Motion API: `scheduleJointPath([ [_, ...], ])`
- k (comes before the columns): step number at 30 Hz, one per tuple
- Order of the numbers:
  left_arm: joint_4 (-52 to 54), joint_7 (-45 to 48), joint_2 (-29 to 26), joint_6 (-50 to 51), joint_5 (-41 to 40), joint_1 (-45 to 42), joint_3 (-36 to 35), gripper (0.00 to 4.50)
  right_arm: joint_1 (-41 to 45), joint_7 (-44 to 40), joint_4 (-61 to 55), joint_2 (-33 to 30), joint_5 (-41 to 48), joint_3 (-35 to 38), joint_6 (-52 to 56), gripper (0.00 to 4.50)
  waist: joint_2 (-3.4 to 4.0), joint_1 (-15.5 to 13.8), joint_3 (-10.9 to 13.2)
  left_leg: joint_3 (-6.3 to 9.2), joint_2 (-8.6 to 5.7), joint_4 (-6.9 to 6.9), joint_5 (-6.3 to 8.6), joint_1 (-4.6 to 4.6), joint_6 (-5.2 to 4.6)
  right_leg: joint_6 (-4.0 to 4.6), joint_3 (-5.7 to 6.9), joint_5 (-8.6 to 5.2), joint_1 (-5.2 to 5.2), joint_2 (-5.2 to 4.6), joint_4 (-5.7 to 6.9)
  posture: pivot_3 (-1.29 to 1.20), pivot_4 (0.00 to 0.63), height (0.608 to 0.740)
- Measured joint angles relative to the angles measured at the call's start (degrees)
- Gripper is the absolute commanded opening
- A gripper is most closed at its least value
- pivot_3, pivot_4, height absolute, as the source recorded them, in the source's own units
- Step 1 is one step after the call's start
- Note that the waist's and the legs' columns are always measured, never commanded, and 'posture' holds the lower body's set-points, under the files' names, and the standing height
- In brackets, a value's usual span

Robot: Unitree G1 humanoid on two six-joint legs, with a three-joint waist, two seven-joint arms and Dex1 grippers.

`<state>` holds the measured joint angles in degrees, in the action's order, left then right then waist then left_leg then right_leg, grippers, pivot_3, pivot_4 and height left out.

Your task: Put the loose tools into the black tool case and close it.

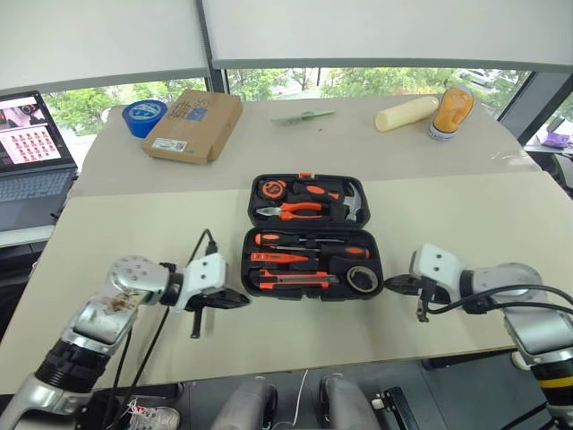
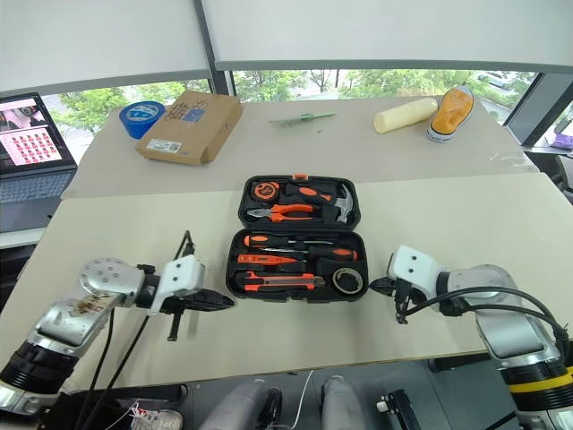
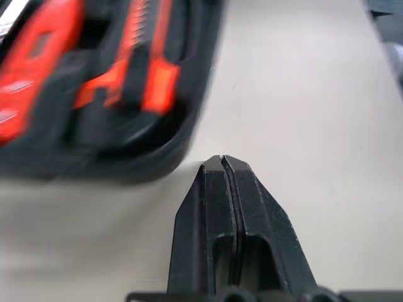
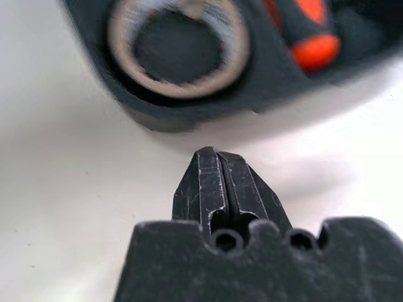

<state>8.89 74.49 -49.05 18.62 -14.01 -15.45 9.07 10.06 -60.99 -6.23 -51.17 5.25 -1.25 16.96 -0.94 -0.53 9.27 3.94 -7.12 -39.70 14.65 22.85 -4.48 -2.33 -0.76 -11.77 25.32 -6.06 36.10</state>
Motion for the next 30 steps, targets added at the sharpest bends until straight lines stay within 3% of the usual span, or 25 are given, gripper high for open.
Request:
scheduleJointPath([
  [4, -7.1, 2.8, -3.7, -0.5, 0.0, -5.1, -1.3, 0.04, 4.0, 1.4, 5.9, -0.3, -1.3, 0.0, -0.5, 0.0, 0.03, -0.1, 0.0, 0.0, -0.02, -0.02, -0.01, -0.07, 0.01, 0.0, 0.04, 0.0, -0.08, 0.09, 0.0, 0.0, 0.15, 0.735],
  [7, -16.2, -0.6, -0.6, -4.1, 4.5, -12.8, -0.4, 0.04, 8.9, 2.3, 10.2, 0.2, -2.4, -0.6, -1.9, 0.0, 0.05, -0.4, 0.0, 0.0, -0.07, -0.03, -0.06, -0.09, 0.03, -0.01, 0.1, 0.01, -0.13, 0.04, -0.02, 0.0, 0.15, 0.735],
  [9, -21.7, -4.2, 4.3, -5.6, 6.8, -17.5, 0.3, 0.04, 12.5, 2.7, 13.5, 1.5, -3.0, -1.1, -2.8, 0.0, 0.03, -0.5, 0.0, 0.0, -0.1, -0.08, -0.09, 0.0, -0.07, -0.02, 0.12, 0.01, -0.12, 0.03, -0.04, 0.0, 0.15, 0.735],
  [14, -25.5, -6.4, 10.6, -6.2, 8.3, -19.4, 2.9, 0.04, 17.7, 3.8, 20.6, 5.5, -4.5, -3.8, -4.6, 0.0, 0.0, 0.3, 0.0, -0.02, -0.09, -0.07, -0.1, 0.27, -0.13, -0.02, 0.07, 0.02, 0.24, 0.0, 0.06, 0.0, 0.15, 0.735],
  [23, -19.7, -5.1, 11.7, -3.3, 6.9, -14.6, 2.6, 0.04, 19.9, 2.2, 20.3, 8.7, -3.1, -4.2, -1.6, 0.0, 0.0, 0.3, 0.0, -0.07, -0.09, -0.12, -0.12, 0.6, -0.11, -0.02, 0.01, 0.02, 0.67, 0.0, 0.15, 0.0, 0.15, 0.735],
  [30, -10.4, -3.0, 9.9, 2.6, 2.7, -8.5, 0.8, 0.04, 10.7, -0.9, 7.3, 5.1, 0.5, -1.6, 2.2, 0.0, 0.0, 0.4, 0.0, -0.07, -0.06, -0.08, -0.12, 0.67, -0.1, -0.02, -0.01, 0.01, 0.81, -0.02, 0.24, 0.0, 0.15, 0.735],
])
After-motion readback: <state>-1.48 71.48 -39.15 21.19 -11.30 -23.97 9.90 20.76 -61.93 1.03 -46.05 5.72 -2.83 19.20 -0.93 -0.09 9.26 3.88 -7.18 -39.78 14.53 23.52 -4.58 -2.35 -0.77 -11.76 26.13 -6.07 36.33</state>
